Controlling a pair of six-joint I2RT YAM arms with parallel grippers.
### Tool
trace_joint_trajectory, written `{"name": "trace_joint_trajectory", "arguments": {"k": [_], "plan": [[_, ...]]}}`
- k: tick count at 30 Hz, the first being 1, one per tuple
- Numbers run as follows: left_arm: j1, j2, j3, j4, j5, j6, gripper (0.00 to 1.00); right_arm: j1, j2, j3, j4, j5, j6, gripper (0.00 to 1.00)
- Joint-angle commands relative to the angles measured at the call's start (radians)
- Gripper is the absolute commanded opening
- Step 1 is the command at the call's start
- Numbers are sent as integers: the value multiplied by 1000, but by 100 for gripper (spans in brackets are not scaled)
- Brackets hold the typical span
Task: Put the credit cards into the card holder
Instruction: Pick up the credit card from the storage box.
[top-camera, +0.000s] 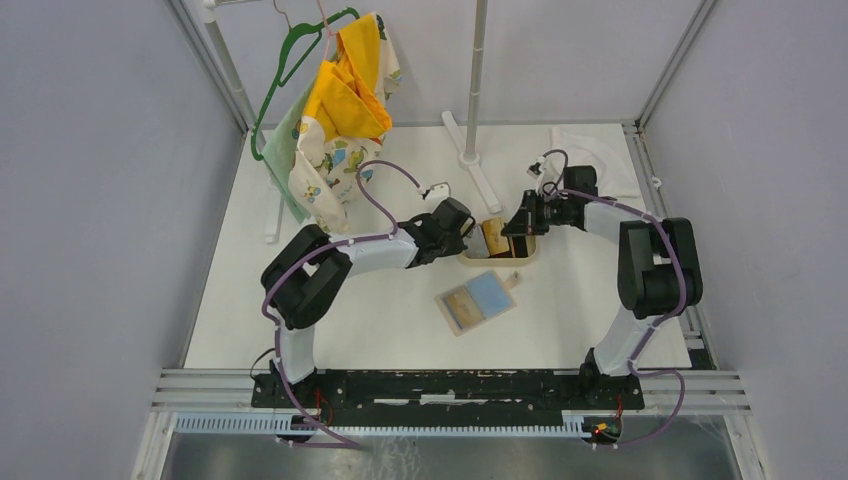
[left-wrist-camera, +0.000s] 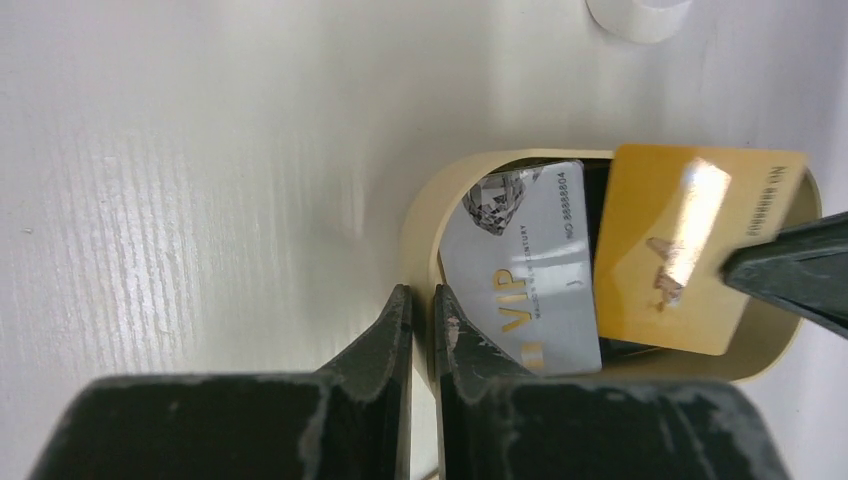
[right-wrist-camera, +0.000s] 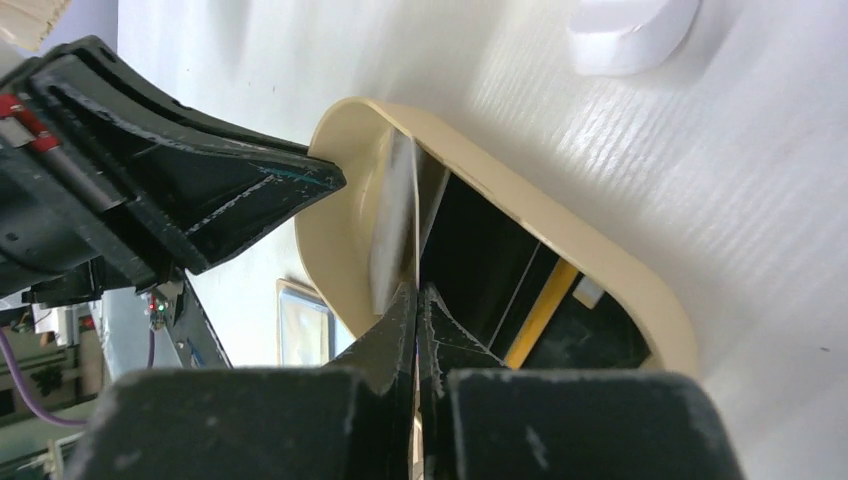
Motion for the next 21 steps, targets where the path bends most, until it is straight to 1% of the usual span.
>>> {"name": "trace_joint_trajectory", "arguments": {"k": [1,8,11,13,15,18,21], "plan": [[13,-52,34,94,37,-44,12,-31,-66,7,28,-5,-25,0],[20,-99,6,139,72,-28,38,-48,-101,4,26,-49,-38,0],[22,-133,-12,159,96,-3,50,-55,-123,-9,42,-99,-48,0],[22,-170,-33,185,127,23,56,-57,-142,-25,71,-136,-53,0],[22,-207,-61,222,162,59,58,-56,-161,-33,84,-173,-74,0],[22,-269,-128,287,215,121,58,-56,-194,-51,115,-223,-92,0],[22,-350,-230,410,294,193,58,-56,-224,-78,168,-293,-80,0]]}}
